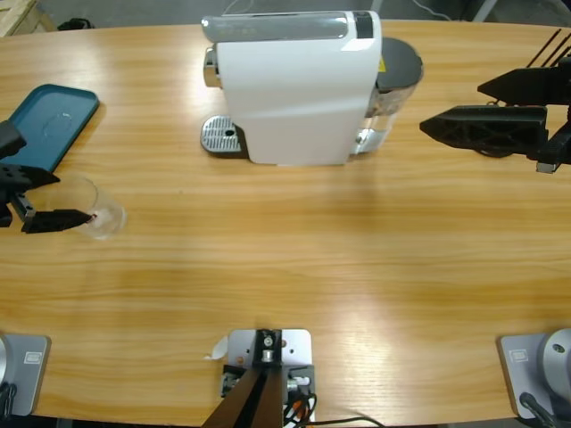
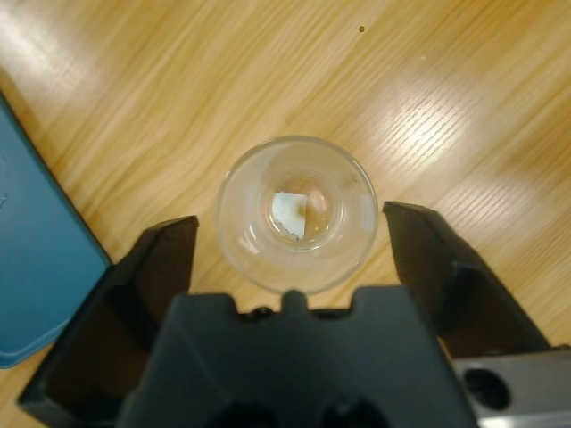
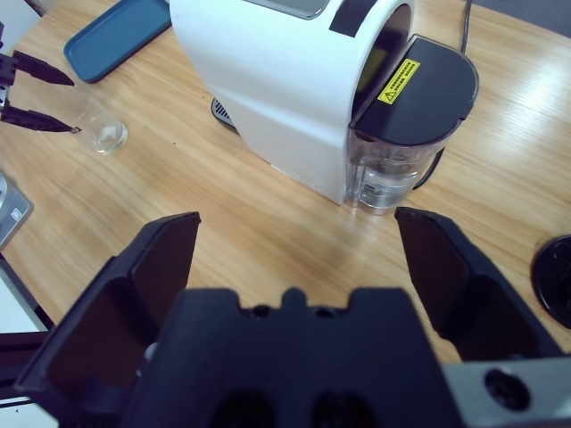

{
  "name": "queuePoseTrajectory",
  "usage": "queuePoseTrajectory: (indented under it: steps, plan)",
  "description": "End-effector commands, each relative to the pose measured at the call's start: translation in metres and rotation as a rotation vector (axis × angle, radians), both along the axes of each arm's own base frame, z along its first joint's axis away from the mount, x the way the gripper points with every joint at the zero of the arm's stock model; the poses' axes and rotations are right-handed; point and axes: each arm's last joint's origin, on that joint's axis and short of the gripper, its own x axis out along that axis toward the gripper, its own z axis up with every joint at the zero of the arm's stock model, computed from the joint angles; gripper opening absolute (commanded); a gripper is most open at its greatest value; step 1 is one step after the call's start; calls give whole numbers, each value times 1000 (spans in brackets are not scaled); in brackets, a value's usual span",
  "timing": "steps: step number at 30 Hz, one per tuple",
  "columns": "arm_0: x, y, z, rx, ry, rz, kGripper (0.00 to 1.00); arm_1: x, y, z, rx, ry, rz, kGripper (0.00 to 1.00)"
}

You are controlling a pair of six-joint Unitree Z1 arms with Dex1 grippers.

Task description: Pour coffee

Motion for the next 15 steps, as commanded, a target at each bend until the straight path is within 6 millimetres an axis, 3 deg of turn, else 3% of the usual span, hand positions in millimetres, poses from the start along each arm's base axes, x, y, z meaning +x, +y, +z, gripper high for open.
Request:
queuePoseTrajectory:
  steps: [1,10,12,15]
  plan:
    - [-17,5,-6,19,15,-44,988,-6,-8,-7,-3,4,9,1000]
    - [0,-2,-24,101,118,-66,892,-5,-11,-10,-9,14,-6,1000]
    - [2,-3,-26,109,130,-68,702,-4,-11,-11,-11,19,-10,1000]
    - [3,-3,-27,114,132,-69,278,-3,-12,-12,-10,21,-15,1000]
